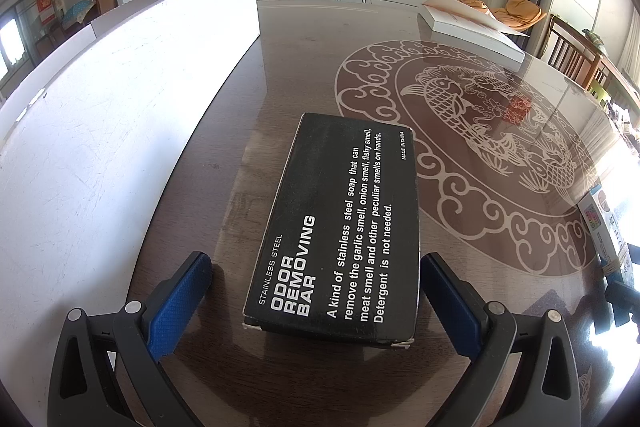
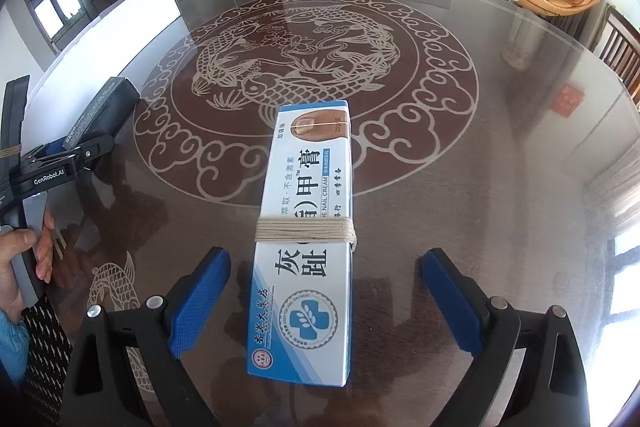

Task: Organize objects
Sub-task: 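Grasp the black box with the left gripper while the right holds the ointment box, then carry both boxes over the bin and open both grippers to drop them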

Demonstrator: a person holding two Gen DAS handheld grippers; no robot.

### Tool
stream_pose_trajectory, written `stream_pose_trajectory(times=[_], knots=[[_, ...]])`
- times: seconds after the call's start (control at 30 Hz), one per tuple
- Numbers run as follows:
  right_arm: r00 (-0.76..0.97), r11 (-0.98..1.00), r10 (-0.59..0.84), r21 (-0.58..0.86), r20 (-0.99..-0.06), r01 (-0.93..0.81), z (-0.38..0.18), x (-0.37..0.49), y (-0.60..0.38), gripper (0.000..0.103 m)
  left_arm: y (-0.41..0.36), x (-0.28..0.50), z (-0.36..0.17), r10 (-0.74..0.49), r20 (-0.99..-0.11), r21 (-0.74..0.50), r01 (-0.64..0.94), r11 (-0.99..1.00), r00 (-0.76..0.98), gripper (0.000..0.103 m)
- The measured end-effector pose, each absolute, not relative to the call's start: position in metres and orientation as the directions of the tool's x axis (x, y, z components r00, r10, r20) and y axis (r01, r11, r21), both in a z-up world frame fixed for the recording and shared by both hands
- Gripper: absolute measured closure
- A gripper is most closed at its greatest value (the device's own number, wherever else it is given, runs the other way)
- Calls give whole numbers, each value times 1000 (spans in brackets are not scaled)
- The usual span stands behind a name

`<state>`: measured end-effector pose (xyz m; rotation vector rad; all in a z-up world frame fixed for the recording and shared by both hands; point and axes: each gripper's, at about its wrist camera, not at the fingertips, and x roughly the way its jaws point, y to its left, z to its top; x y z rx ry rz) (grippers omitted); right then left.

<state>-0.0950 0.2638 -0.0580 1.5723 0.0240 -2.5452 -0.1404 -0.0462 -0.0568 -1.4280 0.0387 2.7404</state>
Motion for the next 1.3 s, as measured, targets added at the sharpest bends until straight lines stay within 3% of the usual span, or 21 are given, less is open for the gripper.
stream_pose_trajectory(times=[0.23, 0.43, 0.47, 0.5, 0.53, 0.57, 0.77, 1.0, 1.13, 1.3], knots=[[-370, -984, -60, -6, -927, 176, -61, -108, 248, 5, -45, -137, -56, 44, -830, 3, -83, -997, -556, 0], [-286, -977, -58, -5, -957, 215, -60, -117, 246, 3, -45, -146, -54, 64, -892, 2, -146, -989, -448, 0], [-288, -974, -62, -5, -956, 227, -58, -118, 246, 10, -44, -147, -53, 64, -889, 6, -152, -988, -454, 10], [-299, -971, -68, -7, -952, 240, -54, -117, 246, 28, -44, -145, -50, 71, -876, 6, -159, -987, -477, 21], [-305, -969, -70, -8, -950, 247, -49, -116, 246, 41, -43, -143, -46, 83, -866, 1, -168, -986, -493, 45], [-304, -970, -69, -7, -950, 242, -44, -116, 246, 58, -42, -142, -44, 82, -865, 2, -165, -986, -495, 45], [-313, -960, -233, 167, -921, 224, -26, -113, 255, 59, -41, -111, -27, 171, -818, -92, -170, -981, -549, 46], [-333, -883, -468, 411, -819, 228, 18, -122, 233, 59, -82, -82, 38, 243, -734, -234, -99, -967, -634, 46], [-355, -828, -555, 456, -752, 328, 60, -141, 174, 59, -138, -73, 83, 192, -702, -248, -17, -969, -686, 45], [-314, -726, -667, 497, -675, 475, 103, -169, 55, 59, -227, -80, 98, 19, -745, -178, 171, -969, -666, 45]])
